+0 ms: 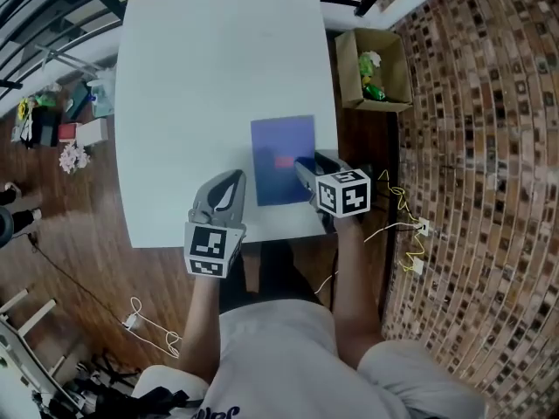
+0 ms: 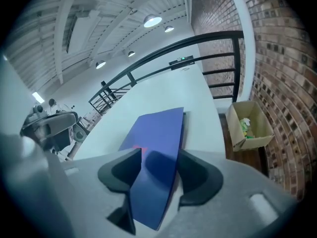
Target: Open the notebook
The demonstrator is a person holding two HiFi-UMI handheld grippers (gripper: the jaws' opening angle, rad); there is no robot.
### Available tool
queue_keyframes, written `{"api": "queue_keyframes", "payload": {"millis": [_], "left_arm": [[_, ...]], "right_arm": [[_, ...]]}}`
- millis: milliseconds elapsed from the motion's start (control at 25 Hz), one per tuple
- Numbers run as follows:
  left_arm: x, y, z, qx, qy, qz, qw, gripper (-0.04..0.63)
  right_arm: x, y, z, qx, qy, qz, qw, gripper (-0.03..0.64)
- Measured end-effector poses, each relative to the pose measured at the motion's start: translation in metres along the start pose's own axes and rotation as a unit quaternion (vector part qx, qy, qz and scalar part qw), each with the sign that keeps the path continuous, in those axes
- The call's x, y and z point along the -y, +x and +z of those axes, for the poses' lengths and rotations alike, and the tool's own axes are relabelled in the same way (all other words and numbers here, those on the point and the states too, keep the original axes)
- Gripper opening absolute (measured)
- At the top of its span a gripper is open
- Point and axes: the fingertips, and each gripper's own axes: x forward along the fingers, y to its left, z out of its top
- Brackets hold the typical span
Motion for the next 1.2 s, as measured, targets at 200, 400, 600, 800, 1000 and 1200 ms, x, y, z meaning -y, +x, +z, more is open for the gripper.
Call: {"api": "queue_keyframes", "payload": {"millis": [200,400,600,800,1000,1200], "left_arm": [[-0.010,-0.007,0.012,0.011,-0.009,-0.005,0.9999,0.015],[-0.021,-0.023,0.029,0.032,-0.021,-0.009,0.9992,0.015],[-0.054,-0.050,0.036,0.052,-0.035,0.018,0.9978,0.015],[-0.093,-0.082,0.014,0.046,-0.053,0.053,0.9961,0.015],[-0.122,-0.114,-0.026,0.027,-0.084,0.080,0.9929,0.015],[-0.134,-0.143,-0.037,0.035,-0.097,0.081,0.9914,0.015]], "right_arm": [[-0.015,-0.018,0.015,0.018,0.007,0.007,1.000,0.213],[-0.082,-0.050,0.050,0.057,-0.024,0.079,0.995,0.213],[-0.171,-0.040,0.054,0.046,-0.096,0.141,0.984,0.213],[-0.236,0.018,0.024,0.016,-0.101,0.183,0.978,0.213],[-0.250,0.080,-0.016,-0.020,-0.063,0.158,0.985,0.213],[-0.240,0.108,-0.028,-0.020,-0.031,0.101,0.994,0.210]]}}
